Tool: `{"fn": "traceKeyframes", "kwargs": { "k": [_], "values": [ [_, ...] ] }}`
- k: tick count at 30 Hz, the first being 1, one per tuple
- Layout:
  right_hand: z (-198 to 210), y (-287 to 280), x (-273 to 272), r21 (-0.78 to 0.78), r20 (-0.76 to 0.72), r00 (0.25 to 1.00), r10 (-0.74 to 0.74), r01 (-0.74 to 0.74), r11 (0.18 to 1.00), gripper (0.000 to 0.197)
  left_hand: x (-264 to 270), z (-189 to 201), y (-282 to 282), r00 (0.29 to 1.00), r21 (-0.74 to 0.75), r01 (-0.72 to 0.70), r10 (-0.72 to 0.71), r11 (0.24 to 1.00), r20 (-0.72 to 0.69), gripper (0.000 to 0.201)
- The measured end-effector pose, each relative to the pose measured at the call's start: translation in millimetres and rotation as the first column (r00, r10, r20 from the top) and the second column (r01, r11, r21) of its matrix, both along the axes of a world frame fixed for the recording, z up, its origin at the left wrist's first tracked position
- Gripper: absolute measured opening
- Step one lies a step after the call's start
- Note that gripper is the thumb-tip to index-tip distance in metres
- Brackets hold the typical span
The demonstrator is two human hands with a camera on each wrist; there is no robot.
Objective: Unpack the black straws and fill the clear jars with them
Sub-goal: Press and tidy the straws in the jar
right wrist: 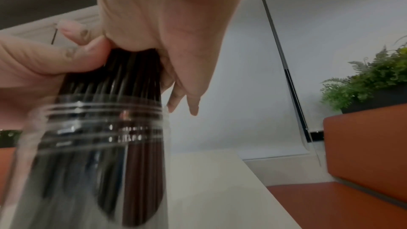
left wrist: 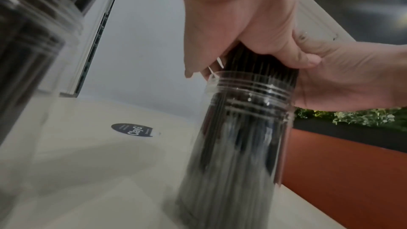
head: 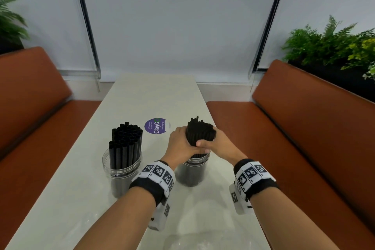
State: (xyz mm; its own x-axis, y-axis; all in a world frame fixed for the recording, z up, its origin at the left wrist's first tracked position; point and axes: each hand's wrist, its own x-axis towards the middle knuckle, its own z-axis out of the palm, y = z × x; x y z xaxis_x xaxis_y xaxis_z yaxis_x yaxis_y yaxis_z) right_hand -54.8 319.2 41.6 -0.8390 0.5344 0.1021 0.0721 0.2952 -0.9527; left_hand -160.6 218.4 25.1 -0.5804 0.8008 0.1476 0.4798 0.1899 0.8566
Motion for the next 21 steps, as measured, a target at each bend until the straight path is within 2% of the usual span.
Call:
{"fn": "traceKeyframes", "kwargs": {
  "k": [1, 3, 5, 8, 11, 13, 16, 21],
  "values": [
    [-5, -1, 3, 0.002, 0.006, 1.000, -0.007, 0.007, 1.000, 0.077, 0, -3, 1, 1.000, -0.021, 0.010, -0.010, 1.000, 0.001, 0.085],
    [-13, -1, 6, 0.001, 0.009, 1.000, -0.019, 0.019, 1.000, 0.056, 3, 3, -2, 1.000, -0.029, 0.028, -0.028, 0.999, 0.007, 0.075],
    [-18, -1, 8, -0.009, 0.010, 1.000, -0.009, 0.009, 1.000, 0.054, 6, 7, -3, 0.997, -0.057, 0.046, -0.049, 0.997, -0.052, 0.077],
    [-22, -5, 5, -0.099, -0.016, 1.000, 0.014, -0.015, 0.995, 0.079, 9, 10, -1, 0.990, -0.058, 0.055, -0.062, 0.997, -0.125, 0.086],
    [-22, -7, -1, -0.182, -0.049, 0.999, 0.004, -0.013, 0.983, 0.107, 8, 11, 0, 0.983, -0.050, 0.046, -0.055, 0.998, -0.176, 0.075],
    [-16, -7, -2, -0.174, -0.095, 0.995, 0.001, -0.017, 0.985, 0.110, 7, 12, 1, 0.984, 0.006, 0.018, -0.017, 1.000, -0.176, 0.068],
    [-12, -4, -2, -0.167, -0.159, 0.987, -0.005, -0.022, 0.986, 0.109, 10, 16, 0, 0.992, 0.111, -0.005, 0.019, 0.994, -0.125, 0.069],
    [-25, -3, 8, -0.123, -0.088, 0.996, 0.007, -0.018, 0.992, 0.112, 13, 6, -10, 0.992, -0.032, 0.050, -0.053, 0.998, -0.112, 0.088]
  ]
}}
